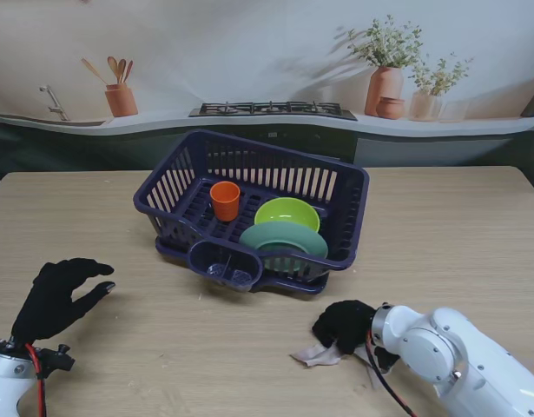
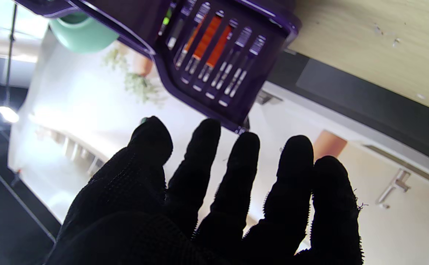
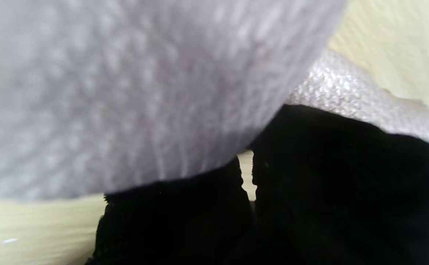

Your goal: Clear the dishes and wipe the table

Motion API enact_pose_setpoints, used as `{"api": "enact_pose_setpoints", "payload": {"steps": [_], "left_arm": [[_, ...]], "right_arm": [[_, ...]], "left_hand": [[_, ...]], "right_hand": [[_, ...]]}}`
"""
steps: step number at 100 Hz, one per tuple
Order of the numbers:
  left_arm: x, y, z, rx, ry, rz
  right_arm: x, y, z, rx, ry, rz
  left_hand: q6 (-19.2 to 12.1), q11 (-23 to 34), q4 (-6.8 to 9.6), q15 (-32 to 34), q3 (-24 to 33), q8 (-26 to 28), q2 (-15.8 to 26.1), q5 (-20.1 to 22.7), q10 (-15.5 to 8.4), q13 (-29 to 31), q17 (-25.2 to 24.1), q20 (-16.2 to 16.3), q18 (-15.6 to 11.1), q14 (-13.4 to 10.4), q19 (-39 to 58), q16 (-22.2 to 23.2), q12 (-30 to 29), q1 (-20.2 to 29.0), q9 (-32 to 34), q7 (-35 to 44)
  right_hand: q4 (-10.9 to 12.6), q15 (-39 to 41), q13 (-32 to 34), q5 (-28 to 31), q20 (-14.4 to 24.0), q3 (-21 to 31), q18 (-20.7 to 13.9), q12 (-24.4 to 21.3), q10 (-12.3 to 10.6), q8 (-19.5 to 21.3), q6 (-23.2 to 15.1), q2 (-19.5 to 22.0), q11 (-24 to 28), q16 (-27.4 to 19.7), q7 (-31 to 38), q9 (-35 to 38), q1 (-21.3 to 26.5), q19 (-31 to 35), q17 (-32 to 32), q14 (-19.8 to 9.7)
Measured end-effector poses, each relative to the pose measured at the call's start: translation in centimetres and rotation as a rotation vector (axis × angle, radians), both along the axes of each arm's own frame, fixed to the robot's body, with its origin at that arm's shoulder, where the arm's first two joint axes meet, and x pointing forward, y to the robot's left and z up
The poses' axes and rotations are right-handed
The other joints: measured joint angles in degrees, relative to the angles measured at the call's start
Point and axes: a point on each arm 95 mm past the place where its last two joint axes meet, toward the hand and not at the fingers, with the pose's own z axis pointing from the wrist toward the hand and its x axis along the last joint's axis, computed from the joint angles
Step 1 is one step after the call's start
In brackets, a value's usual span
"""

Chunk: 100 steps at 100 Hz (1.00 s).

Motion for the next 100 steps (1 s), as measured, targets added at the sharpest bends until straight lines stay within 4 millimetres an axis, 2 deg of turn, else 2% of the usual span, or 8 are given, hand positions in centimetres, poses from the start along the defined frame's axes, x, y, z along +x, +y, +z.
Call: {"api": "enact_pose_setpoints", "payload": {"steps": [20, 35, 42, 56, 64, 72, 82, 100], "left_arm": [[0.0, 0.0, 0.0, -0.003, 0.001, 0.000], [0.0, 0.0, 0.0, -0.005, -0.005, 0.003], [0.0, 0.0, 0.0, -0.005, -0.004, 0.003], [0.0, 0.0, 0.0, -0.005, 0.005, -0.001], [0.1, 0.0, 0.0, -0.003, 0.009, -0.003], [0.1, 0.0, 0.0, -0.004, 0.011, -0.006], [0.2, -0.1, 0.0, -0.004, 0.011, -0.007], [0.3, -0.1, 0.0, -0.004, 0.010, -0.008]], "right_arm": [[-0.4, 4.6, -0.1, 0.057, 0.049, 0.058], [-0.7, 6.3, -0.3, 0.113, 0.058, 0.016], [-1.1, 6.8, -0.3, 0.135, 0.063, 0.015], [-1.8, 7.5, 0.0, 0.211, 0.100, -0.006], [-2.3, 7.6, 0.2, 0.264, 0.112, -0.033], [-2.8, 7.8, 0.5, 0.318, 0.136, -0.063], [-3.1, 7.9, 0.9, 0.378, 0.176, -0.081], [-3.2, 7.6, 1.7, 0.429, 0.190, -0.081]], "left_hand": [[0.00, 0.00, 0.00, 0.00, 0.00, 0.00, 0.00, 0.00, 0.00, 0.00, 0.00, 0.00, 0.00, 0.00, 0.00, 0.00, 0.00, 0.00, 0.00, 0.00], [0.00, 0.00, 0.00, 0.00, 0.00, 0.00, 0.00, 0.00, 0.00, 0.00, 0.00, 0.00, 0.00, 0.00, 0.00, 0.00, 0.00, 0.00, 0.00, 0.00], [0.01, 0.00, 0.00, 0.00, 0.00, 0.00, 0.00, 0.00, 0.00, 0.00, 0.00, 0.00, 0.00, 0.00, 0.00, 0.00, 0.00, 0.00, 0.00, 0.00], [0.01, 0.00, 0.00, 0.00, 0.00, 0.00, 0.00, 0.00, 0.00, 0.00, 0.00, 0.00, 0.00, 0.00, 0.00, 0.00, 0.00, 0.00, 0.00, -0.01], [0.01, 0.00, 0.00, 0.00, 0.00, 0.00, 0.00, 0.00, 0.00, 0.00, 0.00, 0.00, 0.00, 0.00, 0.00, 0.00, 0.00, 0.00, 0.00, -0.01], [0.01, 0.00, 0.00, 0.00, 0.00, 0.00, 0.00, 0.00, 0.00, 0.00, 0.00, 0.00, 0.00, 0.00, 0.00, 0.00, 0.00, 0.00, 0.00, -0.01], [0.01, 0.00, 0.00, 0.00, 0.00, 0.00, 0.00, 0.00, 0.00, 0.00, 0.00, 0.00, 0.00, 0.00, 0.00, 0.00, 0.00, 0.00, 0.00, -0.01], [0.01, 0.00, 0.00, 0.00, 0.00, 0.00, 0.00, 0.00, 0.00, 0.00, 0.00, 0.00, 0.00, 0.00, 0.00, 0.00, 0.00, 0.00, 0.00, -0.02]], "right_hand": [[0.00, 0.81, 0.30, -0.56, 0.00, -1.55, 0.01, -1.10, -0.33, -0.90, 0.00, 0.31, -0.10, 0.01, -1.50, 0.10, 0.00, 0.06, 0.07, 0.00], [-0.55, 0.38, 0.24, -1.57, 0.00, -2.83, -0.01, -0.32, -0.94, -1.60, 0.49, 1.57, -2.62, 0.01, -2.01, 0.05, 0.00, 0.08, 0.10, -0.10], [-0.59, -0.57, -0.08, -2.21, 0.00, -4.39, -0.03, -0.13, -0.95, -2.33, 1.21, 4.06, -3.63, 0.01, -2.71, -0.29, 0.00, -0.16, -0.27, -0.13], [-0.59, -7.40, -2.71, -3.64, -1.59, -7.17, -0.07, -2.90, -1.05, -5.16, 3.06, 8.55, -10.47, -0.43, -5.40, -2.60, 0.00, -4.21, -3.61, -0.13], [-0.59, -15.50, -5.46, -6.64, -3.96, -11.86, -0.19, -5.34, -1.07, -9.45, 6.27, 11.33, -16.85, -0.48, -10.68, -6.74, -0.17, -8.55, -6.98, -0.23], [-0.47, -23.30, -9.09, -8.19, -7.68, -14.01, -0.87, -6.91, -1.01, -10.99, 8.41, 13.58, -23.34, -0.52, -20.33, -12.17, -4.34, -12.97, -11.22, -0.30], [4.83, -32.67, -12.50, -9.58, -12.08, -13.85, -2.23, -8.00, -1.01, -5.10, 9.46, 14.90, -28.19, -2.91, -31.09, -15.76, -10.49, -17.74, -14.43, -0.59], [4.83, -43.67, -20.80, -19.53, -17.08, -13.34, -4.69, -10.34, -1.29, -4.50, 9.91, 16.25, -35.10, -7.52, -38.91, -25.46, -18.59, -25.46, -22.00, -2.54]]}}
